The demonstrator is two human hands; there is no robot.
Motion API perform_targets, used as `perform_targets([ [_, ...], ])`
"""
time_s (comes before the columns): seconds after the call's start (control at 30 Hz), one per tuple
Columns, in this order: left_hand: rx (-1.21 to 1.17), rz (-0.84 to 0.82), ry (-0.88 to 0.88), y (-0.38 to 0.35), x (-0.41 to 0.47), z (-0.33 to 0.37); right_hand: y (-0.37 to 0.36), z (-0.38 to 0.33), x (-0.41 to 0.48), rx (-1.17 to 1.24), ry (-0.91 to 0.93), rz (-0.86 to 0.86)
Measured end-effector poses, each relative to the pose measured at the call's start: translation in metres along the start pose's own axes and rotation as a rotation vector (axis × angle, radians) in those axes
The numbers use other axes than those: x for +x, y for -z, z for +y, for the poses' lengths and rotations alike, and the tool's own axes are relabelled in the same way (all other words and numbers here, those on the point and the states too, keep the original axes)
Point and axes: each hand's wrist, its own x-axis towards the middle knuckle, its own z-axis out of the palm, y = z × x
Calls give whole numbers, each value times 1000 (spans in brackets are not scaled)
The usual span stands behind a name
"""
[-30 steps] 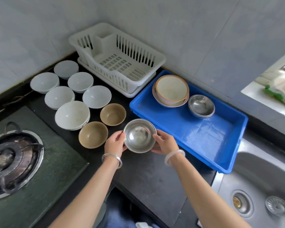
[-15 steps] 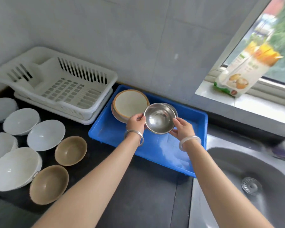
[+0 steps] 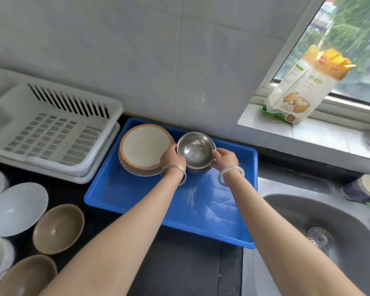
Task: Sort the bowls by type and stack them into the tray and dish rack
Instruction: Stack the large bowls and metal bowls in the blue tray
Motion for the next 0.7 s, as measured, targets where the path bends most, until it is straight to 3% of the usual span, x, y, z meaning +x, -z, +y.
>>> perform_targets([
  [0.4, 173, -38, -28, -20, -3, -6, 1, 11, 1, -328, 131, 28],
  [0.7, 174, -45, -88, -26, -9, -19, -2, 25, -3, -227, 131, -37],
])
